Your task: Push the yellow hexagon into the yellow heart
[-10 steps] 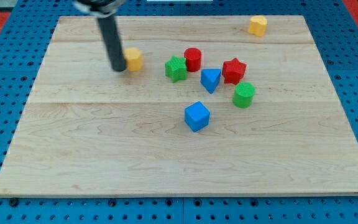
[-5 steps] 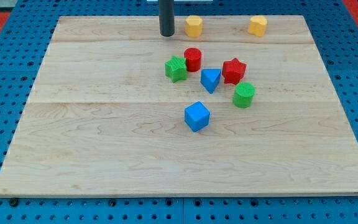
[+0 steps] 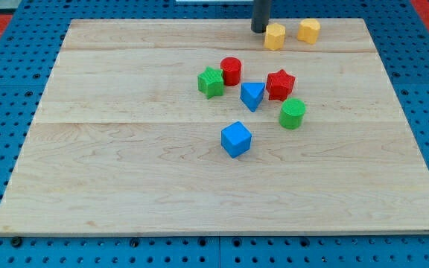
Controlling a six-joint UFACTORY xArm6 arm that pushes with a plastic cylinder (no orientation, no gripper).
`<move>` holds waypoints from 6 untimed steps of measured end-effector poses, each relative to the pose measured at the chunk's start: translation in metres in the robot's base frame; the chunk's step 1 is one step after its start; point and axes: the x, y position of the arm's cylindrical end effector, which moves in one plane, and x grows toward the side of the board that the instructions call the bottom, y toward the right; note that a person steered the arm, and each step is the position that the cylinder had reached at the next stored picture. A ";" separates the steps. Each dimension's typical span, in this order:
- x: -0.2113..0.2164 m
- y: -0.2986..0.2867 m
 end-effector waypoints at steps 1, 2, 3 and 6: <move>0.015 -0.029; 0.024 0.039; 0.023 0.061; 0.024 0.061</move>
